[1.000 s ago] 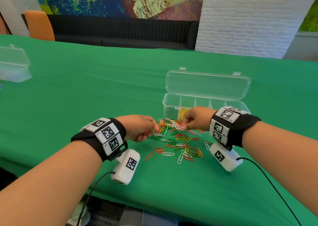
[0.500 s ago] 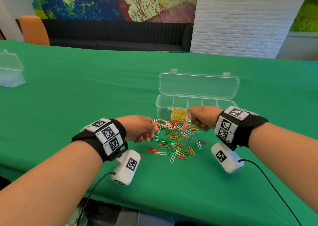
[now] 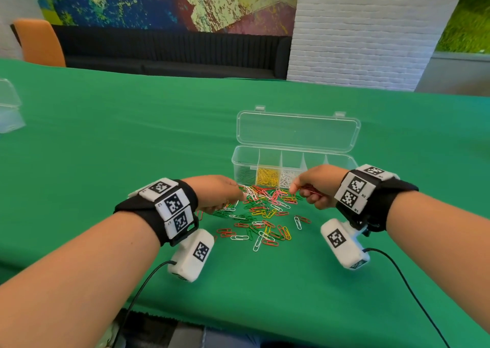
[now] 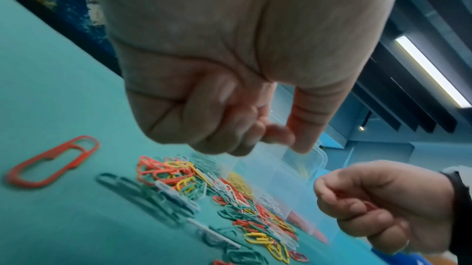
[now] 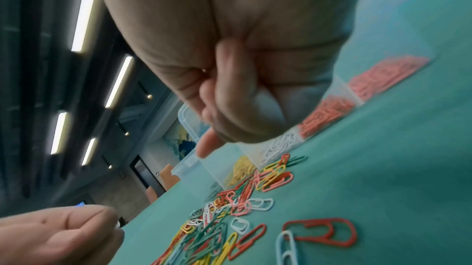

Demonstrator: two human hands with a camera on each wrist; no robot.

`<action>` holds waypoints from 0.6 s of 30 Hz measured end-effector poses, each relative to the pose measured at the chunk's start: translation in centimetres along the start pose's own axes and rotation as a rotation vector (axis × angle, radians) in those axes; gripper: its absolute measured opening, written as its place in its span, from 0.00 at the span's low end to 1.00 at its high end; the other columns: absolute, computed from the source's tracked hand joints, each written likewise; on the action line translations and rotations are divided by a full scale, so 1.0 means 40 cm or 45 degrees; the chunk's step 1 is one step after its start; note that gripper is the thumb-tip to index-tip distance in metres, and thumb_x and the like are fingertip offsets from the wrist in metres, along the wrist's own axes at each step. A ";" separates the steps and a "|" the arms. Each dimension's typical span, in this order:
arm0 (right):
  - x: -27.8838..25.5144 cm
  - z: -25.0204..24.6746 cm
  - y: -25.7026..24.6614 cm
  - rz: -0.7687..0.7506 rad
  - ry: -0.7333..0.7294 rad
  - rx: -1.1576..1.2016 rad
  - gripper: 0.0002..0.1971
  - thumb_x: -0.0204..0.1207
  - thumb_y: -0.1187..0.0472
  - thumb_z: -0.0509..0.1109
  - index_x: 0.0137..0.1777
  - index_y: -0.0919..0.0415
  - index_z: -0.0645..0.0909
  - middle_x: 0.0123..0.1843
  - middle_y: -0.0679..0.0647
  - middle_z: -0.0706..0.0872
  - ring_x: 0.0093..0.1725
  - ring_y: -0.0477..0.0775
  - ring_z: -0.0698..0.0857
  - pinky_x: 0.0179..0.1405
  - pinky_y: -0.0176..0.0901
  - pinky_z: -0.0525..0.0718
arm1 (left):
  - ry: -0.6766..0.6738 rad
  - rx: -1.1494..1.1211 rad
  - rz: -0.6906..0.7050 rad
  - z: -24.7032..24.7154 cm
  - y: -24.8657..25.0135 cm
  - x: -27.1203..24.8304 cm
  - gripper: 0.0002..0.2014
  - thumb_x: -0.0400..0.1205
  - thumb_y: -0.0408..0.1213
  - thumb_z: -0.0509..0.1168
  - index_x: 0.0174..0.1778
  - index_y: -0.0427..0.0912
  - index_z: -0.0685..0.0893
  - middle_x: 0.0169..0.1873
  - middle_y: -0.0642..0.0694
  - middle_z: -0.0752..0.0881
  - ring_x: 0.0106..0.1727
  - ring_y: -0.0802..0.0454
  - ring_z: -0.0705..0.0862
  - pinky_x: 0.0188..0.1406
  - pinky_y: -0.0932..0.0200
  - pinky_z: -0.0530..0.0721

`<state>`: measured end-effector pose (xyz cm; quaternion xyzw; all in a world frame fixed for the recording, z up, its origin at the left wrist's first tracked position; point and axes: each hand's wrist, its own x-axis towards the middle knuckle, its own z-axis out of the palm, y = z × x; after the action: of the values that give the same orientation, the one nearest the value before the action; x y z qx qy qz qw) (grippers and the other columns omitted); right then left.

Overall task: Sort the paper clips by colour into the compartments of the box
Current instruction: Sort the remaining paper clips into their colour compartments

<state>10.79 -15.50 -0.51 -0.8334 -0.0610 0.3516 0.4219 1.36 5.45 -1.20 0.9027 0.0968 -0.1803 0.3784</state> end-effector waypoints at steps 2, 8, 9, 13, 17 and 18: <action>0.003 -0.003 0.009 -0.009 0.025 -0.153 0.15 0.83 0.55 0.59 0.34 0.59 0.73 0.20 0.47 0.68 0.15 0.44 0.64 0.13 0.29 0.63 | 0.054 0.240 0.052 0.003 0.022 0.004 0.15 0.83 0.48 0.60 0.32 0.47 0.72 0.27 0.49 0.71 0.26 0.52 0.68 0.28 0.62 0.68; -0.013 -0.004 0.010 -0.158 0.207 -0.940 0.22 0.79 0.39 0.58 0.33 0.56 0.69 0.27 0.48 0.72 0.25 0.47 0.70 0.27 0.36 0.71 | 0.108 0.619 0.259 0.037 0.087 0.034 0.06 0.82 0.43 0.61 0.41 0.49 0.79 0.33 0.55 0.77 0.32 0.59 0.73 0.32 0.65 0.73; -0.012 -0.004 0.012 -0.202 0.252 -1.057 0.21 0.80 0.40 0.58 0.32 0.55 0.69 0.28 0.48 0.73 0.27 0.46 0.71 0.28 0.36 0.71 | 0.110 0.659 0.272 0.042 0.096 0.039 0.05 0.82 0.41 0.61 0.45 0.48 0.81 0.36 0.55 0.78 0.34 0.59 0.74 0.33 0.65 0.74; -0.001 -0.009 0.022 -0.333 0.325 -1.169 0.17 0.80 0.46 0.63 0.32 0.52 0.69 0.31 0.45 0.72 0.31 0.44 0.72 0.29 0.35 0.67 | 0.088 0.775 0.281 0.054 0.123 0.061 0.09 0.82 0.39 0.62 0.55 0.51 0.84 0.55 0.52 0.82 0.48 0.54 0.79 0.44 0.62 0.77; 0.015 -0.006 0.026 -0.377 0.304 -1.187 0.07 0.79 0.53 0.65 0.51 0.51 0.83 0.38 0.43 0.78 0.45 0.48 0.79 0.46 0.36 0.75 | 0.092 0.823 0.296 0.066 0.146 0.090 0.12 0.81 0.39 0.62 0.59 0.54 0.84 0.63 0.50 0.82 0.55 0.52 0.81 0.49 0.62 0.76; 0.018 -0.003 0.027 -0.382 0.295 -1.211 0.07 0.78 0.53 0.66 0.54 0.49 0.83 0.42 0.44 0.80 0.48 0.49 0.81 0.50 0.37 0.77 | 0.092 0.832 0.302 0.070 0.150 0.100 0.12 0.81 0.39 0.63 0.59 0.54 0.84 0.64 0.50 0.81 0.58 0.51 0.81 0.50 0.61 0.76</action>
<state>11.20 -15.98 -1.63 -0.9488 -0.2861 0.1257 0.0458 6.17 -0.58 -0.71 0.9869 -0.0584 -0.1244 0.0840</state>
